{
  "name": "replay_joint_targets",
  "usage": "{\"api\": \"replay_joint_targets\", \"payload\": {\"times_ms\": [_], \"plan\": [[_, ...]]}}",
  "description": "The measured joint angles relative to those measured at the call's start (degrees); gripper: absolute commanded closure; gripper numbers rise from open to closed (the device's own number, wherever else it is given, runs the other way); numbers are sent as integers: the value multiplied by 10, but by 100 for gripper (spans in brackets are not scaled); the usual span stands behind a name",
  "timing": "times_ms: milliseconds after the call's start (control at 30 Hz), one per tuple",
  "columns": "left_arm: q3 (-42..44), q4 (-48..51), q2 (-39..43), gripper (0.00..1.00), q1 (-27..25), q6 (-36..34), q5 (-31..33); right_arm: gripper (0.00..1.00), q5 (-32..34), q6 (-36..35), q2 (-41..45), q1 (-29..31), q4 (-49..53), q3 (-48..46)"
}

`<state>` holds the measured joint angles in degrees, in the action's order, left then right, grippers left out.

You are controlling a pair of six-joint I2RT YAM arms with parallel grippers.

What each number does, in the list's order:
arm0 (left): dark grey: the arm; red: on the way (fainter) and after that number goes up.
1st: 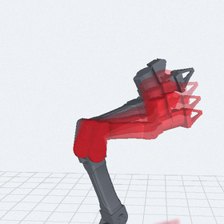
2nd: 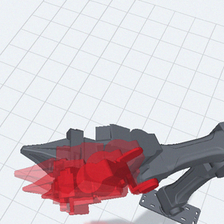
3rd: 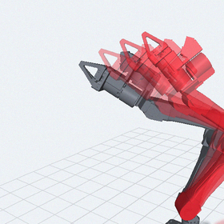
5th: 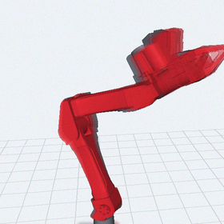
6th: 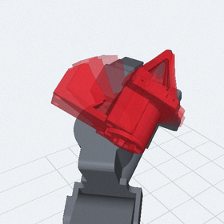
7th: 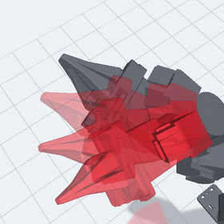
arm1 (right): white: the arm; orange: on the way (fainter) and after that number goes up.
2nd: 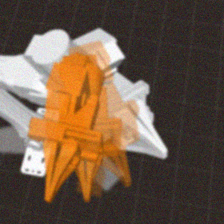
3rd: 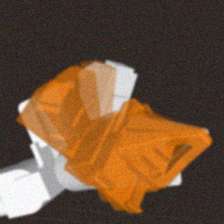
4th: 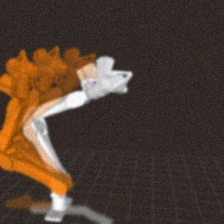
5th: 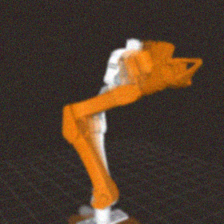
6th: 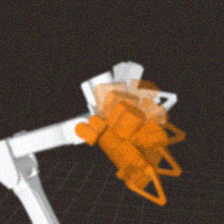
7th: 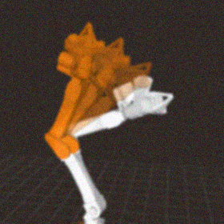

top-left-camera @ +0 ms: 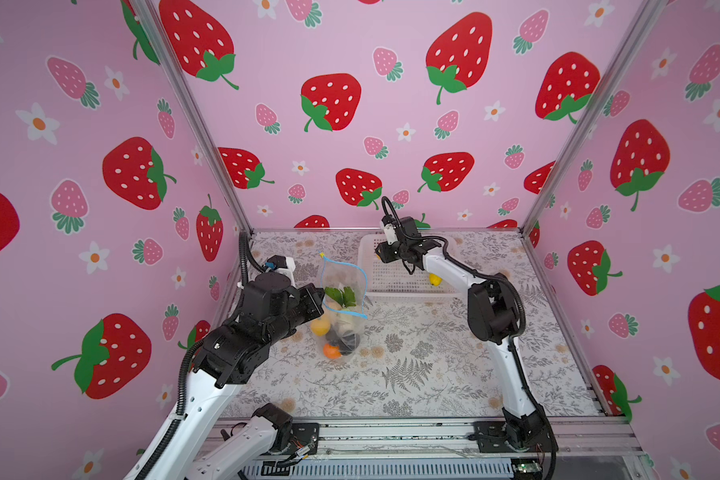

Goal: Place the food in the zip-top bag and seal the zipper
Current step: 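Lift the lemon and carry it toward the bag held by the left gripper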

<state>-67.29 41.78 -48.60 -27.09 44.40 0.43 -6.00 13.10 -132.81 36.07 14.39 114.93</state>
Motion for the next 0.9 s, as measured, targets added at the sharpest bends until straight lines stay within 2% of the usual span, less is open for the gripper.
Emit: {"api": "replay_joint_targets", "payload": {"times_ms": [367, 900], "plan": [[2, 0, 4, 100, 0, 0, 0, 64, -4, -2, 95, 0, -3, -91], [3, -5, 5, 100, 0, 0, 0, 64, -36, -1, 305, 7, 16, -190]]}}
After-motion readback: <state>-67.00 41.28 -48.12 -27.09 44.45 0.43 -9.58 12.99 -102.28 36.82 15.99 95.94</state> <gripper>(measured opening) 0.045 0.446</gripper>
